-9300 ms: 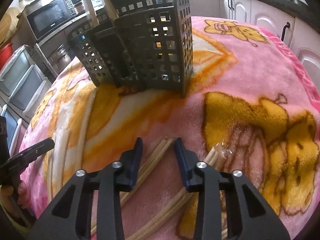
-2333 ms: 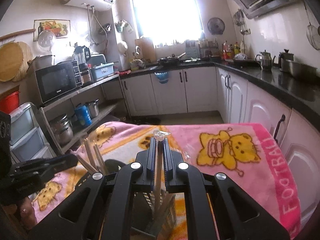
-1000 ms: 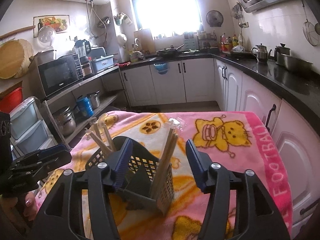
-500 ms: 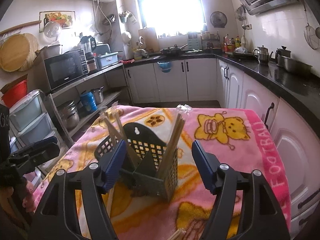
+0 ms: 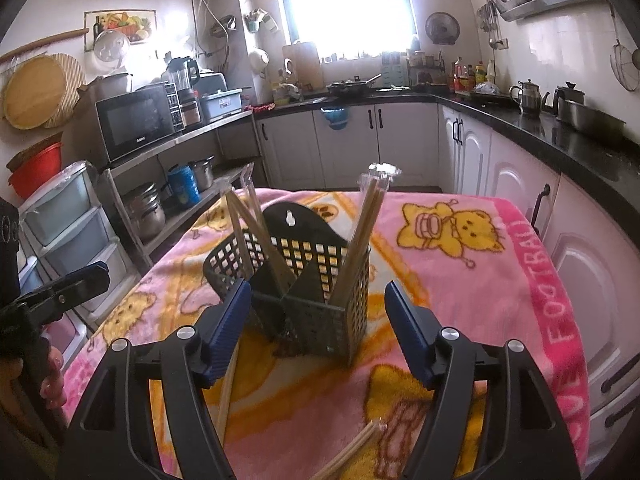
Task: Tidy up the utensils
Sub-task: 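Move both tools back down toward the loose chopsticks beside the caddy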
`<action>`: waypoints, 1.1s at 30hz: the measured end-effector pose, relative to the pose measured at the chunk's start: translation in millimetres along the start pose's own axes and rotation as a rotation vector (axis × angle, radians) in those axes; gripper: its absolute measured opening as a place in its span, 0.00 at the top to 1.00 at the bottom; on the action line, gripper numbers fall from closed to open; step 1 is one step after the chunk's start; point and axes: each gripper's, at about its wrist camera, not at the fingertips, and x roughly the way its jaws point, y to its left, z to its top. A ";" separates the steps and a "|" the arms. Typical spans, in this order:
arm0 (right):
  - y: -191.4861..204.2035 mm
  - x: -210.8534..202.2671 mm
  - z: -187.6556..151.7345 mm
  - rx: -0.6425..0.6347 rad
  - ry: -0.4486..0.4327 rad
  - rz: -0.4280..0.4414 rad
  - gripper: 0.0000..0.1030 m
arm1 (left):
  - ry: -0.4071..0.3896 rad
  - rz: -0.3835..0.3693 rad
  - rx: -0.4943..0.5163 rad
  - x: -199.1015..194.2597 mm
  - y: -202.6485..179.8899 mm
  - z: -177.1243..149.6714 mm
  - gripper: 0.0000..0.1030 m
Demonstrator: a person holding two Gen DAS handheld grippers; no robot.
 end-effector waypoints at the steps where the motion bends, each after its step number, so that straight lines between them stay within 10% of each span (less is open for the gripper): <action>1: 0.8 -0.8 -3.0 -0.002 0.005 -0.001 0.35 | 0.003 0.001 -0.004 -0.6 1.0 -2.7 0.12; 33: -14.4 -2.4 -67.5 0.024 0.122 -0.041 0.35 | 0.165 0.040 -0.050 18.5 17.9 -76.7 0.12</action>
